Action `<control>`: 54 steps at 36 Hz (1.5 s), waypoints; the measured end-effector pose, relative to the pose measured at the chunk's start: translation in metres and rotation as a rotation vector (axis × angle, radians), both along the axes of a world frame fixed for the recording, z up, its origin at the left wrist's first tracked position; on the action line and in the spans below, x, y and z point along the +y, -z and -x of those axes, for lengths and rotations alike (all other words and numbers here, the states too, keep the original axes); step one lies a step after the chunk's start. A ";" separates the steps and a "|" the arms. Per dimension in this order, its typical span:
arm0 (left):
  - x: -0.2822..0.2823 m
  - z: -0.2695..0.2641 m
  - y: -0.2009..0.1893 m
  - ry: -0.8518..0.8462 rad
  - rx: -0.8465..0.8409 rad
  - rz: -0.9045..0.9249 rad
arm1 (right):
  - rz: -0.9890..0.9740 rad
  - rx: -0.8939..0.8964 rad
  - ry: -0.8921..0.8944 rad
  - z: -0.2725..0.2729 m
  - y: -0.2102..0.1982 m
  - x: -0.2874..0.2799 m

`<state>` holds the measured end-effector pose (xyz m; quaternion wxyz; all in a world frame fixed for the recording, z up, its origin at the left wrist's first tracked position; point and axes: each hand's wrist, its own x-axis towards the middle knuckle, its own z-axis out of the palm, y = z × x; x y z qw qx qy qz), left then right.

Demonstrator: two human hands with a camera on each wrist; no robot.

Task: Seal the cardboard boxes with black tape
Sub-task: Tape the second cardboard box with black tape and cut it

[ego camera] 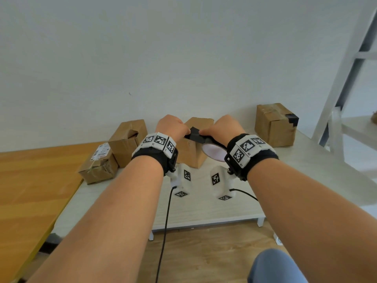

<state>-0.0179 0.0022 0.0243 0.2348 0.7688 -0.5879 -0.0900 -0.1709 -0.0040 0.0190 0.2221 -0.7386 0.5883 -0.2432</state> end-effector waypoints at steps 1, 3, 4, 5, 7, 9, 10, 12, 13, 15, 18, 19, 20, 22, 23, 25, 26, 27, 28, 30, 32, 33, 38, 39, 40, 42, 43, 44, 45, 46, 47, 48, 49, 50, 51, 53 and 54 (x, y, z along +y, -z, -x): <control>0.000 0.000 0.001 -0.014 0.004 -0.015 | -0.011 -0.005 0.002 -0.001 0.001 -0.001; -0.001 0.000 0.002 -0.027 0.040 -0.034 | -0.037 -0.066 0.043 -0.002 0.001 0.000; -0.001 -0.001 0.003 -0.029 0.056 -0.036 | -0.049 -0.071 0.054 -0.003 0.001 0.000; 0.000 -0.001 0.003 -0.032 0.066 -0.037 | -0.039 -0.062 0.050 -0.003 0.002 -0.001; 0.000 -0.001 0.003 -0.033 0.076 -0.042 | -0.038 -0.048 0.028 -0.005 0.004 -0.004; 0.001 -0.001 0.004 -0.026 0.070 -0.040 | -0.059 -0.084 0.067 -0.005 0.003 -0.002; 0.001 0.000 0.004 -0.022 0.065 -0.036 | -0.066 -0.089 0.075 -0.005 0.003 -0.002; 0.000 0.000 0.005 -0.019 0.057 -0.031 | -0.057 -0.042 0.056 -0.006 0.004 -0.003; 0.000 0.000 0.006 -0.022 0.055 -0.028 | -0.067 -0.027 0.044 -0.006 0.004 -0.004; 0.000 0.000 0.006 -0.026 0.048 -0.027 | -0.066 -0.014 0.050 -0.006 0.003 -0.004; 0.001 0.000 0.007 -0.026 0.044 -0.029 | -0.066 0.009 0.047 -0.006 0.004 -0.006; 0.000 0.001 0.007 -0.027 0.045 -0.027 | -0.068 0.011 0.038 -0.006 0.004 -0.006; 0.000 0.001 0.007 -0.031 0.048 -0.026 | -0.066 0.019 0.025 -0.005 0.004 -0.007; 0.000 0.002 0.008 -0.037 0.055 -0.025 | -0.064 0.046 0.007 -0.005 0.005 -0.006; 0.001 0.003 0.008 -0.039 0.060 -0.022 | -0.072 0.038 0.010 -0.004 0.007 -0.007; 0.001 0.005 0.009 -0.043 0.067 -0.017 | -0.085 -0.004 0.027 -0.004 0.011 -0.009; 0.001 0.006 0.010 -0.047 0.073 -0.012 | -0.083 -0.012 0.028 -0.004 0.012 -0.009; 0.001 0.007 0.010 -0.050 0.078 -0.010 | -0.084 -0.018 0.028 -0.004 0.015 -0.010; 0.001 0.007 0.011 -0.053 0.080 -0.014 | -0.089 -0.027 0.026 -0.003 0.016 -0.012; -0.001 0.007 0.012 -0.055 0.074 -0.024 | -0.096 -0.046 0.024 -0.003 0.018 -0.012; -0.002 0.007 0.012 -0.054 0.068 -0.023 | -0.100 -0.049 0.025 -0.003 0.019 -0.014; -0.002 0.006 0.012 -0.044 0.062 -0.019 | -0.102 -0.050 0.028 -0.003 0.019 -0.015; 0.001 0.004 0.019 0.100 0.089 0.150 | -0.115 -0.078 0.037 -0.003 0.022 -0.016; 0.002 0.005 0.021 0.135 0.073 0.183 | -0.116 -0.090 0.040 -0.002 0.023 -0.017; 0.002 0.005 0.023 0.171 0.037 0.196 | -0.114 -0.103 0.041 -0.002 0.024 -0.018; 0.002 0.007 0.024 0.249 -0.017 0.203 | -0.120 -0.130 0.036 -0.001 0.025 -0.018; 0.003 0.009 0.023 0.290 -0.037 0.196 | -0.122 -0.138 0.027 0.000 0.026 -0.017; 0.003 0.009 0.023 0.321 -0.055 0.184 | -0.120 -0.130 0.007 0.001 0.026 -0.016; 0.004 0.008 0.023 0.332 -0.072 0.167 | -0.122 -0.117 -0.011 0.002 0.026 -0.015; 0.006 0.008 0.024 0.327 -0.083 0.153 | -0.123 -0.109 -0.024 0.002 0.027 -0.016; 0.007 0.006 0.026 0.311 -0.084 0.149 | -0.133 -0.115 -0.018 0.004 0.028 -0.017; 0.007 0.004 0.029 0.296 -0.073 0.155 | -0.151 -0.127 -0.006 0.005 0.029 -0.019; 0.008 0.002 0.031 0.288 -0.059 0.165 | -0.167 -0.141 0.008 0.006 0.030 -0.020; 0.009 0.001 0.032 0.288 -0.048 0.174 | -0.177 -0.153 0.018 0.006 0.031 -0.023; 0.010 0.000 0.033 0.293 -0.044 0.180 | -0.191 -0.167 0.028 0.007 0.031 -0.024; 0.011 0.001 0.034 0.296 -0.050 0.185 | -0.201 -0.193 0.032 0.009 0.029 -0.026; 0.010 0.001 0.033 0.292 -0.054 0.187 | -0.211 -0.196 0.027 0.010 0.028 -0.027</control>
